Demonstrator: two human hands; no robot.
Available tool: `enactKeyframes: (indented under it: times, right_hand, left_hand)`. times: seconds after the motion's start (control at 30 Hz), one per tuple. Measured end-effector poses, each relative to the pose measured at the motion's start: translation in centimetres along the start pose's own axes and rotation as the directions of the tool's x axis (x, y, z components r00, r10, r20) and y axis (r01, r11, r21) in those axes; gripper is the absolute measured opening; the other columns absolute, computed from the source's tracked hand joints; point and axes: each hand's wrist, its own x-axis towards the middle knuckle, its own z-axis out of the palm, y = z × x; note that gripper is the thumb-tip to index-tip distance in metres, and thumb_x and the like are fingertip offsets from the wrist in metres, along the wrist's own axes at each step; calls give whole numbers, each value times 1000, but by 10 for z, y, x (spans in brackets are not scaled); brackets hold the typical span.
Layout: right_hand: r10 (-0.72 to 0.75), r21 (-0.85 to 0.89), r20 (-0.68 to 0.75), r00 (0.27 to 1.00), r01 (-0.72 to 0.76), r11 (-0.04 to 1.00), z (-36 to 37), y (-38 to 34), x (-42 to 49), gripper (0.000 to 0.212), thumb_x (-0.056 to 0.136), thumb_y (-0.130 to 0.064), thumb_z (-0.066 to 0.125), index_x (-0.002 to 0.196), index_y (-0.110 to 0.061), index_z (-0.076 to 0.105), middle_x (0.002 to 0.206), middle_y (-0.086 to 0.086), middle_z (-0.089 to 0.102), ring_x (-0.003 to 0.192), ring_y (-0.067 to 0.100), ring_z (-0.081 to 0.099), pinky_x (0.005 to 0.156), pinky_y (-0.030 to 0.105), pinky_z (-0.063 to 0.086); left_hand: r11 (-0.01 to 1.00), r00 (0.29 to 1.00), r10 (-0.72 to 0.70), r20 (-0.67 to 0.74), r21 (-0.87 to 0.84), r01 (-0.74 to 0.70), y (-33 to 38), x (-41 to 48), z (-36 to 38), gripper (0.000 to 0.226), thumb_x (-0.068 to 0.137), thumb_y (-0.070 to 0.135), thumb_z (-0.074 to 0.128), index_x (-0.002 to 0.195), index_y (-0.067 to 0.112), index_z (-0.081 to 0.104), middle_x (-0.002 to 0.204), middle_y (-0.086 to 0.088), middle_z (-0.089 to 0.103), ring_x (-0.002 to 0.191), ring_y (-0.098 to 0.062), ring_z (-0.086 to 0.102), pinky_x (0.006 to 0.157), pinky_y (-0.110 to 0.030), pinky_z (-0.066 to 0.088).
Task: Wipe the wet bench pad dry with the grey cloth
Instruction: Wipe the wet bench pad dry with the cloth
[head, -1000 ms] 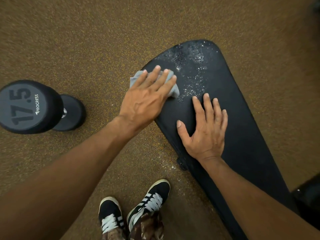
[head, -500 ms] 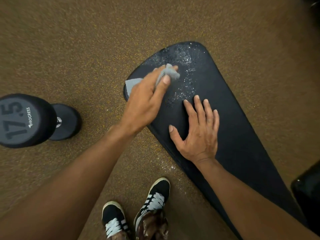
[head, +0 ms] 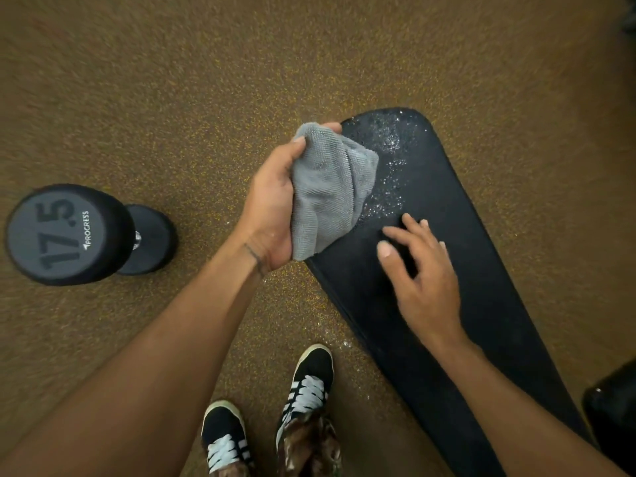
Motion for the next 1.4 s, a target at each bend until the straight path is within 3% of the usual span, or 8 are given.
enactKeyframes:
  times: [0.23, 0.4, 0.57, 0.8, 1.0, 1.13, 1.3, 1.4]
  right_hand:
    - [3, 493, 209, 978, -108, 863, -23, -58, 50, 52, 85, -44, 69, 133, -30, 54, 113, -8, 66, 94, 0, 66, 80, 22, 52]
    - [-104, 347, 71, 992, 73, 935, -15, -45, 74, 17, 85, -39, 75, 101, -35, 70, 88, -6, 67, 75, 8, 58, 71, 32, 50]
    - [-209, 315, 221, 952, 133, 940, -21, -40, 86, 24, 86, -32, 76, 108, -31, 67, 78, -8, 59, 69, 7, 51, 68, 27, 44]
    - [-328, 199, 72, 942, 309, 930, -37, -50, 95, 5, 86, -22, 69, 87, -18, 66, 95, -4, 60, 83, 4, 56, 75, 23, 45]
    - [-302, 570, 124, 945, 182, 801, -57, -67, 99, 5, 74, -20, 51, 77, -18, 47, 87, 13, 56, 77, 22, 49, 64, 33, 40]
    - [-223, 579, 179, 958, 81, 812, -64, -63, 105, 11, 84, -14, 54, 79, -19, 45, 67, -7, 46, 60, 9, 44, 53, 26, 39]
    - [-247, 376, 154, 957, 175, 910, -70, -50, 116, 13, 99, -24, 57, 90, -25, 48, 84, -7, 48, 73, 3, 42, 64, 19, 39]
    - [-192, 210, 91, 977, 170, 963, -77, -38, 122, 13, 97, -38, 57, 89, -35, 46, 83, -11, 47, 73, 6, 45, 66, 29, 44]
  left_hand:
    - [996, 992, -82, 98, -10, 84, -6, -8, 1, 51, 107, 32, 22, 134, 11, 60, 119, -17, 68, 107, -28, 66, 95, -42, 56]
    - [997, 994, -50, 102, -51, 55, -2, -5, -2, 46, 107, 30, 23, 128, 11, 60, 110, -16, 71, 99, -27, 69, 89, -42, 59]
    - [998, 987, -57, 149, 6, 57, 0, -4, -10, 47, 106, 28, 23, 129, 8, 59, 115, -21, 67, 104, -32, 65, 94, -45, 56]
    - [984, 986, 62, 156, 156, -87, 6, 3, -15, 10, 95, 18, 48, 104, 16, 52, 102, -4, 61, 100, -19, 58, 93, -37, 49]
    - [454, 925, 222, 307, 807, -377, 29, 14, -27, 35, 80, 45, 80, 81, 24, 52, 92, 1, 50, 88, -16, 49, 74, -41, 44]
    - [254, 923, 179, 342, 890, -379, 46, 18, -24, 51, 64, 59, 83, 61, 27, 43, 99, 3, 53, 97, -13, 54, 85, -33, 47]
    - [429, 935, 60, 351, 836, -341, 45, 24, -23, 52, 71, 41, 90, 73, 24, 40, 68, -2, 44, 61, -14, 39, 50, -29, 32]
    - [561, 976, 15, 217, 806, -188, 47, 23, -30, 44, 68, 28, 91, 89, 19, 54, 70, 6, 63, 63, -10, 62, 49, -20, 46]
